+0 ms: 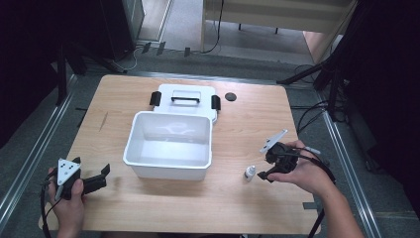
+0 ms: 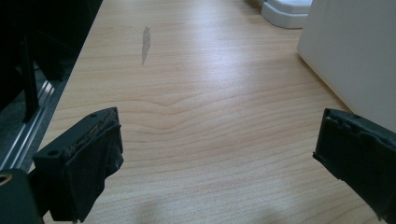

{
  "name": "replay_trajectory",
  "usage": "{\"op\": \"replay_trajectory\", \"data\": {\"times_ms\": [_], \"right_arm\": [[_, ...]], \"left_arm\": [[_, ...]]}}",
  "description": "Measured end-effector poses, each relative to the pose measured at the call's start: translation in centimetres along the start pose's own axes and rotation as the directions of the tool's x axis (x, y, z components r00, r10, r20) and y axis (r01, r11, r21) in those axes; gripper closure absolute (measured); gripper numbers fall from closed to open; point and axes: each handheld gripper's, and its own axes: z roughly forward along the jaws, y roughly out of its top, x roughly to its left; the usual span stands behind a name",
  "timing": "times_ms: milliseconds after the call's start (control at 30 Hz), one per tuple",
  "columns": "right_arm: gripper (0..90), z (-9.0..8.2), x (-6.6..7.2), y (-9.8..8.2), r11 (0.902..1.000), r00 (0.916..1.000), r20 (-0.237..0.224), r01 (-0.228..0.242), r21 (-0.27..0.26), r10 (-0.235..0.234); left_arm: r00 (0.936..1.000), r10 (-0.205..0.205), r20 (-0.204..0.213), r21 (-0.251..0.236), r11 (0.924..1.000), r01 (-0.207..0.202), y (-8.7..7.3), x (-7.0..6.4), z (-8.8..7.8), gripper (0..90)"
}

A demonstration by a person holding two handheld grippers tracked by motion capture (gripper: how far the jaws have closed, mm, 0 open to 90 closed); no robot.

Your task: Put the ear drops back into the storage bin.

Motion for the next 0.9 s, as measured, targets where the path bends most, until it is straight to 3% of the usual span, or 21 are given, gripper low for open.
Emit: {"op": "replay_trajectory", "data": {"times_ms": [167,333,400,600,800,900], "right_arm": [[46.9,0.9,0.8,1.6,0.9934,0.9974,0.002,0.071,0.090,-0.072],[55.3,1.6,1.5,3.2,0.9820,0.9917,-0.021,0.128,0.139,-0.126],[59.1,1.8,1.6,3.7,0.9769,0.9902,-0.033,0.140,0.162,-0.136],[65.0,2.0,1.6,4.6,0.9772,0.9908,-0.059,0.130,0.168,-0.122],[65.7,2.4,1.7,5.0,0.9709,0.9894,-0.051,0.144,0.192,-0.136],[71.4,2.5,1.7,5.2,0.9688,0.9895,-0.055,0.142,0.203,-0.134]], "left_arm": [[1.0000,0.008,0.003,0.008,0.9999,-0.008,0.0,0.0,0.0,1.3],[1.0000,0.009,0.004,0.008,0.9999,-0.009,0.0,-0.1,0.1,1.3],[0.9999,0.010,0.004,0.009,0.9999,-0.010,0.0,-0.1,0.1,1.3],[0.9999,0.013,0.003,0.012,0.9998,-0.013,0.1,-0.1,0.1,1.3],[0.9999,0.010,0.004,0.012,0.9999,-0.010,0.1,-0.1,0.1,1.3],[0.9999,0.011,0.005,0.012,0.9999,-0.011,0.1,-0.1,0.1,1.3]]}}
